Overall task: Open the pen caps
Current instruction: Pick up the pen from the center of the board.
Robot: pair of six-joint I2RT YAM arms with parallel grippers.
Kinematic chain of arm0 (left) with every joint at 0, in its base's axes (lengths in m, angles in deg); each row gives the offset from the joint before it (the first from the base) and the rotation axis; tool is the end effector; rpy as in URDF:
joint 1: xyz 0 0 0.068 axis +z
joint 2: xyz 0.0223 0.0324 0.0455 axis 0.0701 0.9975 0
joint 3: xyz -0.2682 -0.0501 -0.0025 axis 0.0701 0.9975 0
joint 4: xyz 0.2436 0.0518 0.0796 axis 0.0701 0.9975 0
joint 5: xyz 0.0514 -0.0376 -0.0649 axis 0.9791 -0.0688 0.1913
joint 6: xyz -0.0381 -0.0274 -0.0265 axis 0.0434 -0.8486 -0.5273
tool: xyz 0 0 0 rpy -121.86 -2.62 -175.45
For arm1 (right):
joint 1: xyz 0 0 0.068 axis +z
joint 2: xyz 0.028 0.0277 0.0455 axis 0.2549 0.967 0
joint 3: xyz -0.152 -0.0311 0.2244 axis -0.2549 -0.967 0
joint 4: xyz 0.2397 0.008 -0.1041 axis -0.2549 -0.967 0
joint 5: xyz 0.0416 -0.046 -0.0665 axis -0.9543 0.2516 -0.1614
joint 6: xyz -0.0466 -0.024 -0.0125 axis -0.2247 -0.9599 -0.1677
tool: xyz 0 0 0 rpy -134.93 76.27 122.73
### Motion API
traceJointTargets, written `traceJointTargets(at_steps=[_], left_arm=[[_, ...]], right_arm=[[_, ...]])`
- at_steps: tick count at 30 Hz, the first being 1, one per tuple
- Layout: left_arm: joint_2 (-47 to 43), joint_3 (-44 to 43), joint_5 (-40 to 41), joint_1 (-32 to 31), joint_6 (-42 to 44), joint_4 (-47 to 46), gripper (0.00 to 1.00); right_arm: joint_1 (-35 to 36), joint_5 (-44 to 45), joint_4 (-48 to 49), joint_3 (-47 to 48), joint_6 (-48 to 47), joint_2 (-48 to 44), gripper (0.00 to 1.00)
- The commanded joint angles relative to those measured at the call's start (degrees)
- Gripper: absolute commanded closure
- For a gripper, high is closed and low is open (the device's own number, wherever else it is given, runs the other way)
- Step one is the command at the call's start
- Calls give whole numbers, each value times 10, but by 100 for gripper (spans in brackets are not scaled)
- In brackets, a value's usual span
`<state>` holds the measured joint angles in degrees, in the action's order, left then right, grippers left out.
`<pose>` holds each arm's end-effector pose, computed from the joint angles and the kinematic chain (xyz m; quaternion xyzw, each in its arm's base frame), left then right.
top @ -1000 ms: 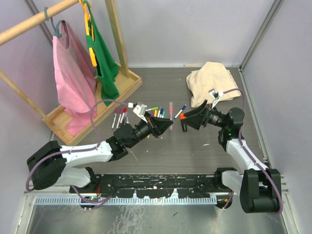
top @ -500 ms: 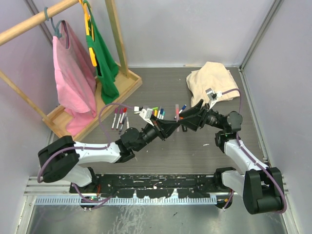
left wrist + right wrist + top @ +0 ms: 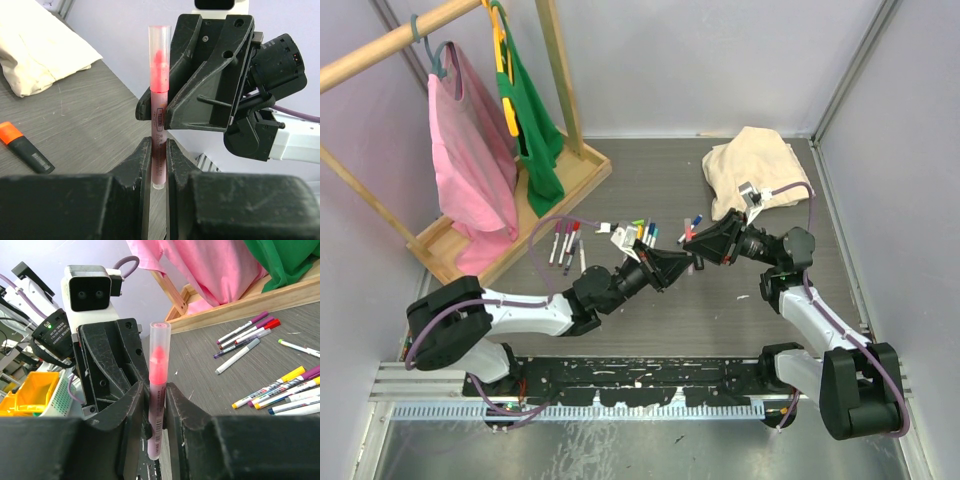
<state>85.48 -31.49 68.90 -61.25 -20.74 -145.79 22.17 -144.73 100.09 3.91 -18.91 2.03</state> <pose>0.1352 -0.2768 0.2539 0.0772 0.6207 -0.5660 0.5371 0.1994 0.0584 0.2787 -0.2272 0.6085 0.6070 0.4578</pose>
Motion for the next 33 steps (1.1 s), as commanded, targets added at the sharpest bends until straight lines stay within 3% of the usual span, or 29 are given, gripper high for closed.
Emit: traceJointTargets(at_steps=[1,5,9,11,16,19,21,25,29,33], left_arm=[[-3,-21,17,-3,-1,-51,100],[-4,-18,18,-4,-6,-51,100],[-6,-15,18,-4,-11,-51,98],[-10,-12,14,-4,-14,-51,88],[-29,16,-11,-3,-12,-49,47],[-56,50,-24,-2,-5,-54,30],[-87,69,-35,4,7,-38,24],[-183,50,-26,34,-13,145,18],[-237,-24,12,51,-28,354,18],[-228,-86,70,52,-81,447,21]], right_arm=[[5,-4,7,28,-21,-11,70],[6,-8,-7,29,-37,-13,71],[7,-16,-15,32,-52,-14,86],[6,-22,-19,35,-58,-14,92],[6,-34,-84,56,-101,-19,98],[6,-43,-189,83,-170,-22,99],[6,-44,-310,116,-249,-25,99],[6,-12,-550,183,-438,-29,99],[7,41,-652,210,-539,-40,99],[9,81,-689,217,-581,-44,99]])
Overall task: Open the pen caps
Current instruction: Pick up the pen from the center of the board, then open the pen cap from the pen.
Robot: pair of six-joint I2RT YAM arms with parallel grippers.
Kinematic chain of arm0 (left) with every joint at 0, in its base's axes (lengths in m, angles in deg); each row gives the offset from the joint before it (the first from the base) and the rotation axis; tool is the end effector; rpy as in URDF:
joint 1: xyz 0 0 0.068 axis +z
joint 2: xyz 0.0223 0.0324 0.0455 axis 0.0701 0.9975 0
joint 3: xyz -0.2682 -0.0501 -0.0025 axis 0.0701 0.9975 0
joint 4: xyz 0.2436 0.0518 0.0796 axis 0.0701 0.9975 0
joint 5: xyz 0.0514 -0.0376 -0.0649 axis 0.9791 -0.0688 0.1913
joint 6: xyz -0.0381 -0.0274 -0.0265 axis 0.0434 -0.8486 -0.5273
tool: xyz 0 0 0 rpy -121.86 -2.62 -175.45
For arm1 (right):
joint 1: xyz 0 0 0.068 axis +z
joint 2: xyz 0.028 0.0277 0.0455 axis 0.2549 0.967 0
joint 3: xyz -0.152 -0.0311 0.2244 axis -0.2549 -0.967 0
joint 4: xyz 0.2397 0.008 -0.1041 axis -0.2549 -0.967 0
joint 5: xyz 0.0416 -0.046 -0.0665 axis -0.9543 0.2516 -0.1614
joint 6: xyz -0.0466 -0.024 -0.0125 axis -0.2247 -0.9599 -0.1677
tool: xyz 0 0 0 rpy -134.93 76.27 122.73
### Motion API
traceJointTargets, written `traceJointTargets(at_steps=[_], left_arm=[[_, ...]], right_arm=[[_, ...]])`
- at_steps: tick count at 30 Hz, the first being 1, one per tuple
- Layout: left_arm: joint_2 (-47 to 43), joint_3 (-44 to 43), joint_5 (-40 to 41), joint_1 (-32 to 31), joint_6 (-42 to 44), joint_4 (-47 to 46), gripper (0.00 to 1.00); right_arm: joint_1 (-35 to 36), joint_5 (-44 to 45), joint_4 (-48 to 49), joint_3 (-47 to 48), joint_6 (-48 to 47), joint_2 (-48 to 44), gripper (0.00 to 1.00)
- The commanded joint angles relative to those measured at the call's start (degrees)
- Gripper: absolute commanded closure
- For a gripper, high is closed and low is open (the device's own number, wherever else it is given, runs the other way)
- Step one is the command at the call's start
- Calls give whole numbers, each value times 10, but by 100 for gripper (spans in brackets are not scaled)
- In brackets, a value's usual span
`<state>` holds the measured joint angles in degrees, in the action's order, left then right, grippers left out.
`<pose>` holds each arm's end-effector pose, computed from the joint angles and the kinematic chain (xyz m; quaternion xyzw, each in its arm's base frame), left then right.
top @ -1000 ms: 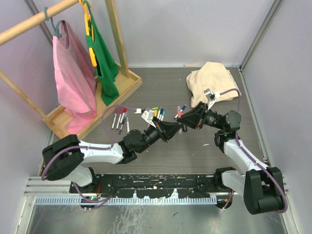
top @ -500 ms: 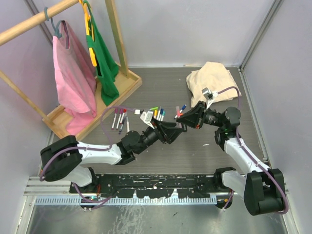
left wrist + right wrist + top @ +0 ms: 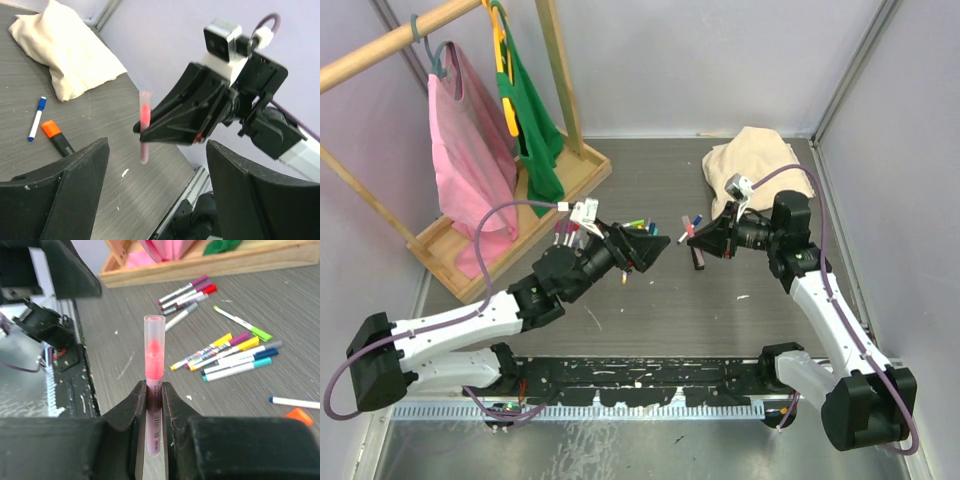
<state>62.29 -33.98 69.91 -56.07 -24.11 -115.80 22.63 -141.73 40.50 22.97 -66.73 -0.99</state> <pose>0.1318 -0.2138 0.3188 0.0314 0.6532 -0.5331 0.5368 0.2104 0.0607 0.3083 -0.3296 0.6768 0.4604 0.4705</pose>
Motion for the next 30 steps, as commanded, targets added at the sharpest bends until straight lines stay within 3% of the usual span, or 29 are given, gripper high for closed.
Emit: traceJointTargets(at_steps=[1,8,21,30], left_arm=[[12,-75,70,0,-61,162,22],[90,-140,61,-2,-110,160,38],[216,-218,47,-6,-123,132,43],[245,-239,53,-5,-120,122,66]], right_arm=[[5,55,-95,25,-106,-15,99],[7,69,-101,25,-115,-18,99],[9,53,-102,23,-115,-18,99],[11,48,-106,24,-118,-19,99]])
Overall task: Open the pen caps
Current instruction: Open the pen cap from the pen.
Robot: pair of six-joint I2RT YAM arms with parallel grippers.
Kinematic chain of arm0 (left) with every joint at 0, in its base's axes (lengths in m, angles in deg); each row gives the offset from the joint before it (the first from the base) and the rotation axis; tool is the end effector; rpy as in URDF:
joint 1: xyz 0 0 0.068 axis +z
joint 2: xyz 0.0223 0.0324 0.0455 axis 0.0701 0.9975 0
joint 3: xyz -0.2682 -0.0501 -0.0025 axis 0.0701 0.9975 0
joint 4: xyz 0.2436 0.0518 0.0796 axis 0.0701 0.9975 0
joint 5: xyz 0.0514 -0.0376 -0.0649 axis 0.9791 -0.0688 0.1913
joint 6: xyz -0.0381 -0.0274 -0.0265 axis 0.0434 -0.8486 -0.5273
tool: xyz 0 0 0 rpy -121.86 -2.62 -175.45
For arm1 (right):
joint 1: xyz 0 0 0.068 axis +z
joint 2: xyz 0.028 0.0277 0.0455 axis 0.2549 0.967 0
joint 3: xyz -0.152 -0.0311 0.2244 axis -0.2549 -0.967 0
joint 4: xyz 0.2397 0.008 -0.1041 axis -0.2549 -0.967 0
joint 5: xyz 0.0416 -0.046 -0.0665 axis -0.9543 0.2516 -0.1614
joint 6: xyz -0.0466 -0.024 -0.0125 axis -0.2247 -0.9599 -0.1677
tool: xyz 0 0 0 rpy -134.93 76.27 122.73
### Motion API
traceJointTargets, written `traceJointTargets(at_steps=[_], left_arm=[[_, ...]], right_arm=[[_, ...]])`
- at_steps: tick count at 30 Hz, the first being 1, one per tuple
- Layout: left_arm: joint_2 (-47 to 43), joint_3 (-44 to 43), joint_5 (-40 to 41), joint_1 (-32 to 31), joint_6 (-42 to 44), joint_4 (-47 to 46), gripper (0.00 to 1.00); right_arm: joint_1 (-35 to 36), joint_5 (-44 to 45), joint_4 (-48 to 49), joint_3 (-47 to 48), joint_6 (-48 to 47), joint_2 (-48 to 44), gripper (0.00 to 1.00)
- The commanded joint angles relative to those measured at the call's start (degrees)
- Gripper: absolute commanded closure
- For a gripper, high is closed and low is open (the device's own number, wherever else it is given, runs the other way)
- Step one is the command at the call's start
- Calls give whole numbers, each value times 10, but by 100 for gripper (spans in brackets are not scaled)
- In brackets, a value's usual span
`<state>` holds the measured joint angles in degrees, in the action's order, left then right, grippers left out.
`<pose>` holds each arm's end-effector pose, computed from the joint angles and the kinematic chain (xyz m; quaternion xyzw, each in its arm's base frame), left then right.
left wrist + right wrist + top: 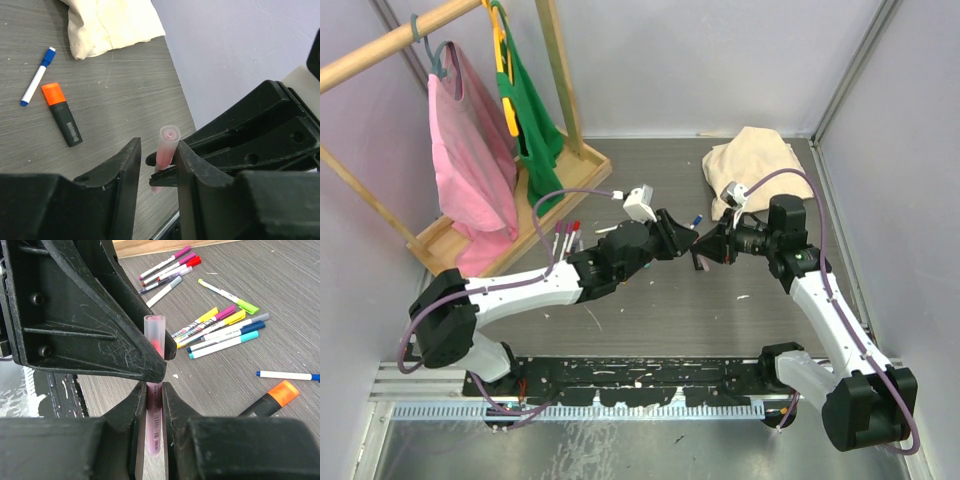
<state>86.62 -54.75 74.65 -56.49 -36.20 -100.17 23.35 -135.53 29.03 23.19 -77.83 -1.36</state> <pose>0.1830 -0.3024 0.2981 -0.0403 0.7661 -0.4622 0.4448 0.2051 0.0606 0.2924 -0.3427 0.7157 0.4022 0.4567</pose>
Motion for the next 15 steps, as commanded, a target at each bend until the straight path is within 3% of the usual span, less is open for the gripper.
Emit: traceJointTargets(at_steps=[1,5,10,12,15], left_arm=[[4,-33,5,-1,2,-34,69],[6,-33,4,-1,3,-36,78],[7,-28,-10,1,3,-51,100],[2,-18,-10,2,2,-69,100],[-10,5,-8,8,-2,-106,100]], right_arm=[[4,-14,9,22,-7,-15,99],[4,-15,8,21,-8,-15,99],[4,-19,9,21,-8,-15,97],[4,-23,10,20,-7,-13,94],[4,-33,16,16,0,-9,79]])
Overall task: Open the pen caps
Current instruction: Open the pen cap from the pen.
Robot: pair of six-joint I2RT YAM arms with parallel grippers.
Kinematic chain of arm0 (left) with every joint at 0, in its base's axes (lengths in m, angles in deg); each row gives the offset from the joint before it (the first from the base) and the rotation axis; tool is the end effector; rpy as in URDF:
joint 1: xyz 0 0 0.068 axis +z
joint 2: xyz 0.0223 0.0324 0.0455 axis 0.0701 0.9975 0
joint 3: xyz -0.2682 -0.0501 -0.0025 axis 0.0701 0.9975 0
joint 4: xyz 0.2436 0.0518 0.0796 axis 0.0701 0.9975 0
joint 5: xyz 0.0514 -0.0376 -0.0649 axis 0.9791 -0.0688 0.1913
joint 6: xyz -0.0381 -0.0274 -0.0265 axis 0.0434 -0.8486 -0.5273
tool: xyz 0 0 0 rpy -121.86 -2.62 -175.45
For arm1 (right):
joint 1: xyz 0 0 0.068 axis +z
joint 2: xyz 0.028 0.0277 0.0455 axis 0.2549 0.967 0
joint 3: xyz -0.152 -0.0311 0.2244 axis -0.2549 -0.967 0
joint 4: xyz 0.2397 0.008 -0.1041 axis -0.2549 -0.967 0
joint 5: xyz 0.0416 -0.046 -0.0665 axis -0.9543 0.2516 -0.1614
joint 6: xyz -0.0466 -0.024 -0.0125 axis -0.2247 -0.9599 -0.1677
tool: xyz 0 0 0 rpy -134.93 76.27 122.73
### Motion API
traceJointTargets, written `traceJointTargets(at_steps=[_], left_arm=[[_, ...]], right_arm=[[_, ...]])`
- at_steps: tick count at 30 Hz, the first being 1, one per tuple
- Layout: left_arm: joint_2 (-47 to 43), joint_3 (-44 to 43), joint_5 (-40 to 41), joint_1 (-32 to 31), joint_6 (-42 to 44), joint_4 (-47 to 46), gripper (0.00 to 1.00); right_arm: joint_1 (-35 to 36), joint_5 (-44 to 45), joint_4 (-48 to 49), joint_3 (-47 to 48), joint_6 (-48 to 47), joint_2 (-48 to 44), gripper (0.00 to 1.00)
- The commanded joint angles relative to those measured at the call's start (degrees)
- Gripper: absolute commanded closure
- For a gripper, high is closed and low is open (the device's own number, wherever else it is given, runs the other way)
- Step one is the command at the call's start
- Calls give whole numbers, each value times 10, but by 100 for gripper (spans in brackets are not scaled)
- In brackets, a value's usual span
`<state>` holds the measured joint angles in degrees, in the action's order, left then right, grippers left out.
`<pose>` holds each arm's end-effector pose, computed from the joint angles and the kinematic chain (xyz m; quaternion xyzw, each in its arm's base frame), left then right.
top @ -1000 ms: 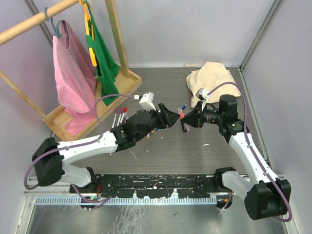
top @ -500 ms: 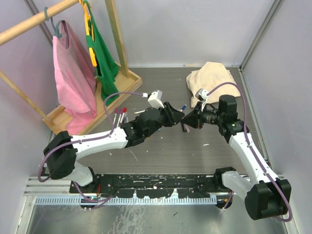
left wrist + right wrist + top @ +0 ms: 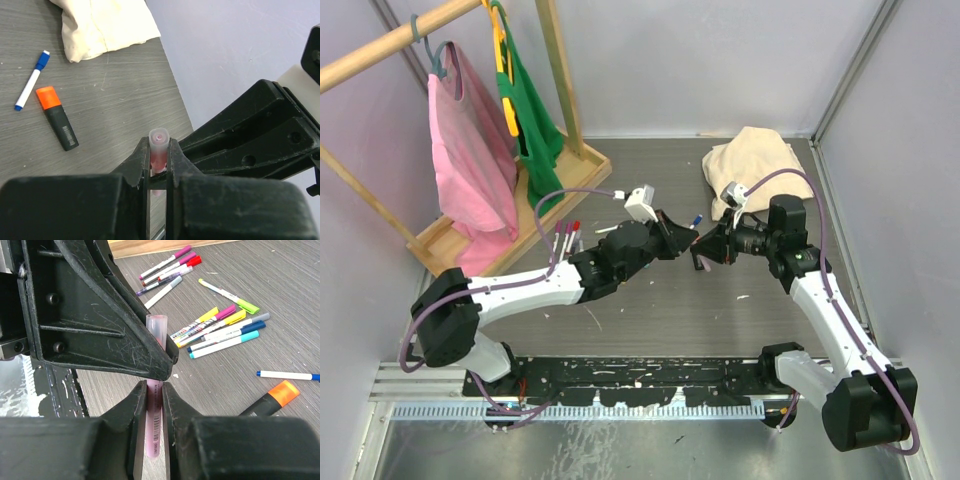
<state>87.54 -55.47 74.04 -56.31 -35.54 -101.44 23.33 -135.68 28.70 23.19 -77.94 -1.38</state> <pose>0.1859 -0.3059 0.2995 -0.0352 0.7607 -0.4680 0.4484 0.2047 0.0606 0.2920 -0.3429 0.7162 0.4033 0.4548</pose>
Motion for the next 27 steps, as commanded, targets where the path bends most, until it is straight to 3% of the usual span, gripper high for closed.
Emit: traceJointTargets(at_steps=[1,5,16,18,22,27], left_arm=[[-24,19,-1,9,-10,-104,100],[-37,33,1,15,-10,-125,100],[-35,34,-8,20,-11,-135,100],[-35,33,-9,21,-12,-135,100],[-41,33,-9,32,-3,-138,100],[-54,21,-19,99,8,-168,100]], right_arm=[[5,-34,22,14,5,-8,75],[5,-40,29,10,12,-2,65],[7,-39,32,8,15,6,65],[7,-38,32,9,16,6,70],[7,-36,30,11,11,2,96],[8,-37,19,15,9,13,99]])
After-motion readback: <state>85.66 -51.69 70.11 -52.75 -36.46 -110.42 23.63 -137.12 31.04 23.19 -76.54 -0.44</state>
